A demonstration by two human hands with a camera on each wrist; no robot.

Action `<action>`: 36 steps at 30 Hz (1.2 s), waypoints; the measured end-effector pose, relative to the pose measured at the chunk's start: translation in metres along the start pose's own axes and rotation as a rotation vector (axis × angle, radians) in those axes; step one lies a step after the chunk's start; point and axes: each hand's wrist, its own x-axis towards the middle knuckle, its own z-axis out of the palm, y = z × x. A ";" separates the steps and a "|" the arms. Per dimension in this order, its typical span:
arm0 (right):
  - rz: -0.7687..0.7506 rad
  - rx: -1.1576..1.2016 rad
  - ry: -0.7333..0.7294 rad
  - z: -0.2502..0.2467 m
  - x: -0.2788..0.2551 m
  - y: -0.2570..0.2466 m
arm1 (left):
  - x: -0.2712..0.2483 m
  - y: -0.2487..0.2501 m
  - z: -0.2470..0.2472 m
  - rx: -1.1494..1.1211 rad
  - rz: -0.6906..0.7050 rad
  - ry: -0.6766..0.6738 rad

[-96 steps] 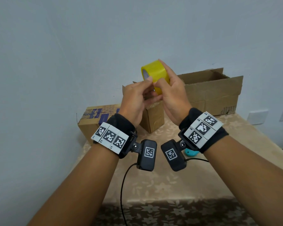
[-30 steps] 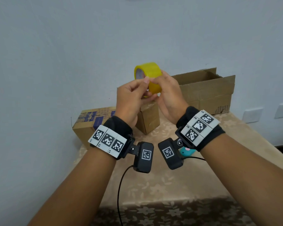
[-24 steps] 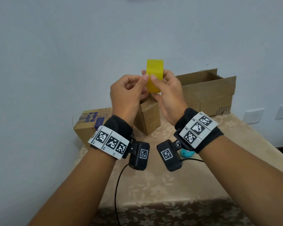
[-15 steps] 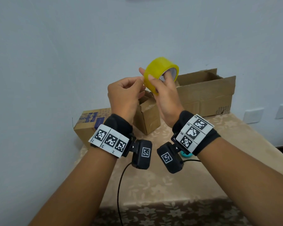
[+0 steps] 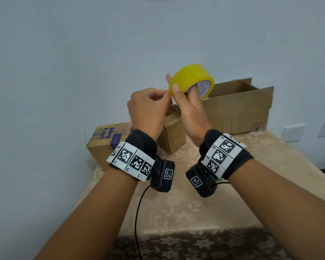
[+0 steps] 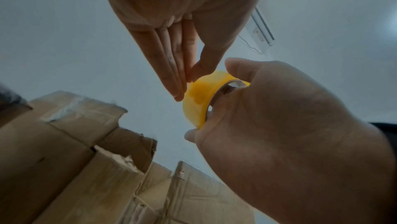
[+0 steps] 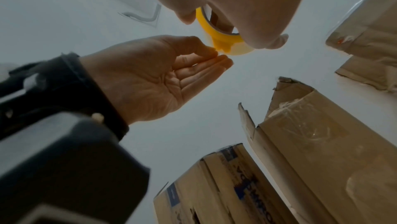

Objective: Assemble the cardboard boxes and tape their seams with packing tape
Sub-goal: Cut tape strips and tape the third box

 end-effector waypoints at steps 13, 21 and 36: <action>0.036 0.053 -0.067 -0.002 -0.003 0.005 | 0.002 -0.010 -0.001 0.074 -0.033 -0.009; -0.013 0.060 -0.065 -0.004 0.004 -0.002 | 0.000 -0.006 -0.005 -0.013 -0.060 -0.018; -0.016 0.003 -0.052 -0.004 0.003 0.005 | 0.000 0.000 -0.002 0.210 0.171 0.053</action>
